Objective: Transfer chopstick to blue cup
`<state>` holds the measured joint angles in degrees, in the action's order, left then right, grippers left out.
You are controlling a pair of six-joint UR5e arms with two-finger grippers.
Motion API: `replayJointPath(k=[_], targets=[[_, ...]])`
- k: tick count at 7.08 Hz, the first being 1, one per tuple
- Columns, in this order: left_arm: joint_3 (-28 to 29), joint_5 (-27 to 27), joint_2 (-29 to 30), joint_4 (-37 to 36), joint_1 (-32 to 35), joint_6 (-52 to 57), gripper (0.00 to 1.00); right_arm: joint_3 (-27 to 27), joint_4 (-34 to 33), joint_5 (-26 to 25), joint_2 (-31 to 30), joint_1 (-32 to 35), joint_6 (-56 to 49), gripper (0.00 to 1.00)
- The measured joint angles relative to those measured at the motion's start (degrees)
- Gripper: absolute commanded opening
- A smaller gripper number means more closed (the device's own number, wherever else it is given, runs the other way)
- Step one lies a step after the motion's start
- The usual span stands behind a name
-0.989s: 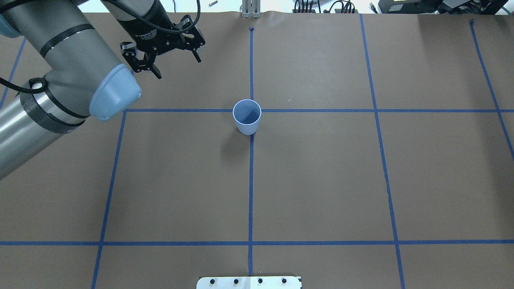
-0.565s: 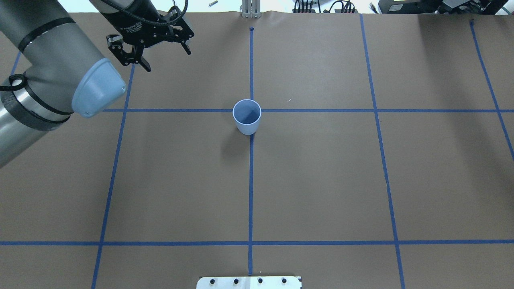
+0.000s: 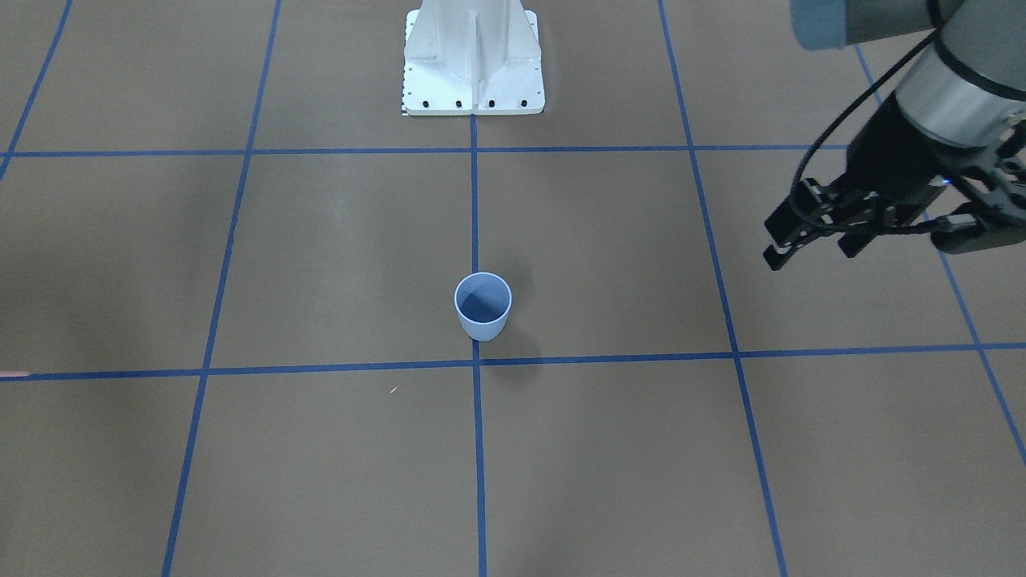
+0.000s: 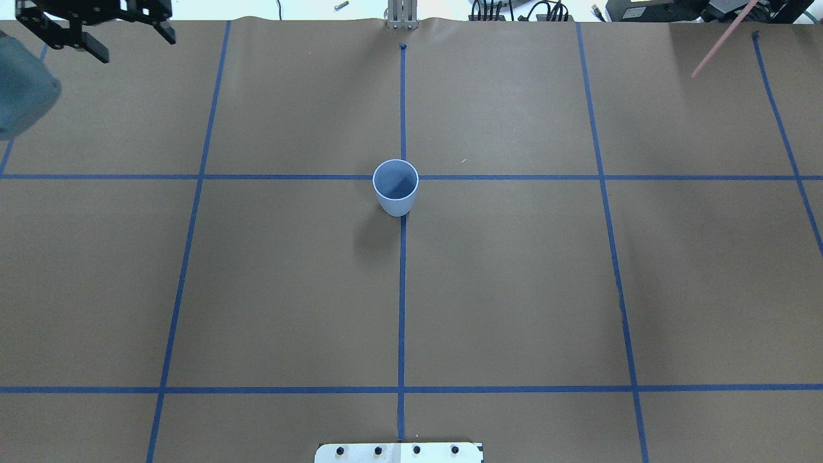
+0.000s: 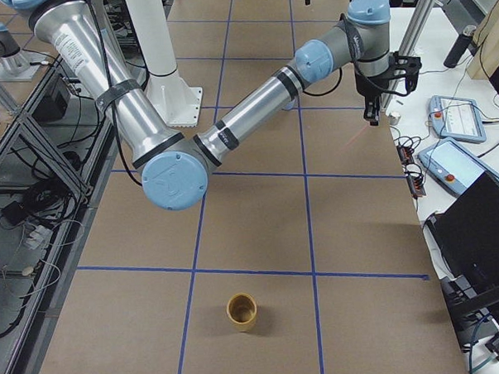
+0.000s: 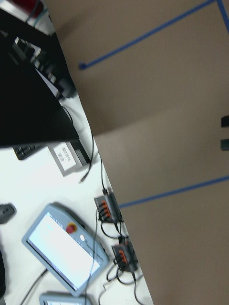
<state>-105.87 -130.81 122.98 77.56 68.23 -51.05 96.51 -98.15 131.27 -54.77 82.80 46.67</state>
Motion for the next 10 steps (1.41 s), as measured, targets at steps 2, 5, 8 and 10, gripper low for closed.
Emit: replayJointPath(k=[2, 5, 8, 10], targets=[[0.13, -0.19, -2.79, -0.12, 2.86, 7.12, 0.98, 1.65, 0.07, 3.83, 4.95, -3.82, 3.65, 0.00], [0.48, -0.11, -4.38, -0.26, 3.84, 10.22, 0.98, 3.08, 0.20, 0.37, 11.84, -15.12, 10.36, 0.00], [1.51, -0.31, -6.16, -0.09, 4.59, 13.36, 0.98, 0.64, 0.60, -12.33, 18.08, -28.60, 14.12, 0.00], [2.64, -0.38, -7.56, -0.13, 6.41, 17.83, 0.98, -2.46, 0.67, -17.61, 20.73, -33.28, 14.35, 0.00]])
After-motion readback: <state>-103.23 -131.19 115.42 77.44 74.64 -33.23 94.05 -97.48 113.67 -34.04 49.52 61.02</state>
